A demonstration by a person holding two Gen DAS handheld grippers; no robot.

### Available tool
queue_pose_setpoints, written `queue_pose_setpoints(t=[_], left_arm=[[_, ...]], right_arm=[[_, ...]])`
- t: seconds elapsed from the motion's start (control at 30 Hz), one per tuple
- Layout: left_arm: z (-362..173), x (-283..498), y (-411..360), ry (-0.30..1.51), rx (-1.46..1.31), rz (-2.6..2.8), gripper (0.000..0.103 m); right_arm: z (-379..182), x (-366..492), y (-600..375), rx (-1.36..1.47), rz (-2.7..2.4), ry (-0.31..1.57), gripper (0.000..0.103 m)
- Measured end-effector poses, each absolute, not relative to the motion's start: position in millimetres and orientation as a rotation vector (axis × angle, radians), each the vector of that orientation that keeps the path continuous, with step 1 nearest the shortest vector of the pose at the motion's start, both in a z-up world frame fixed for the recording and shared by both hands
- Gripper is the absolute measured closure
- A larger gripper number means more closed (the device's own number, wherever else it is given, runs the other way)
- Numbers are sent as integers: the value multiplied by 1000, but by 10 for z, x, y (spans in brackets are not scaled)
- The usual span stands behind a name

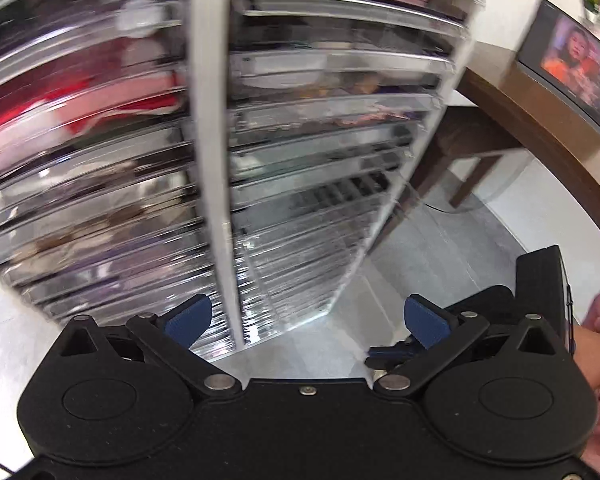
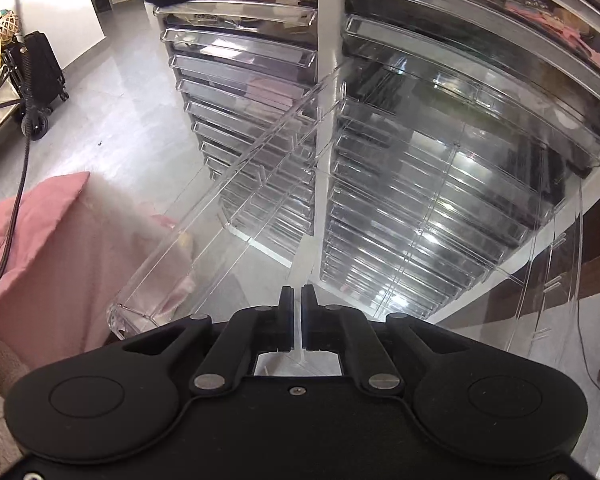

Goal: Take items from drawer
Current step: 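Open the right gripper and move it away from the drawer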

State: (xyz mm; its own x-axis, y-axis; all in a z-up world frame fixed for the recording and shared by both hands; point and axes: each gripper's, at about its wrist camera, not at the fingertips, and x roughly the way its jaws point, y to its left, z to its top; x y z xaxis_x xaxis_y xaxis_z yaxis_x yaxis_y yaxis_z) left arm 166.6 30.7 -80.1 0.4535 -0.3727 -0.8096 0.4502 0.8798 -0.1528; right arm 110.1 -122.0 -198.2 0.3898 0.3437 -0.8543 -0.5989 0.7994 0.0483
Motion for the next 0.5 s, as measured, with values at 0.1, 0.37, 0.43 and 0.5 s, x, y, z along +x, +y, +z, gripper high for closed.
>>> queue_pose_setpoints(t=[0.1, 0.37, 0.43, 0.5], left_arm=[[-935, 1739, 157, 999, 172, -611, 1], [-1142, 1881, -98, 1054, 397, -705, 12], [-1114, 1905, -52, 1047, 399, -703, 12], [-1101, 1915, 4, 1042, 401, -695, 12]], right_arm=[[-1994, 1034, -1193, -313, 601, 976, 99], [-1910, 774, -1159, -393, 590, 868, 85], [-1890, 769, -1203, -355, 607, 870, 71], [-1911, 799, -1202, -334, 623, 892, 68]])
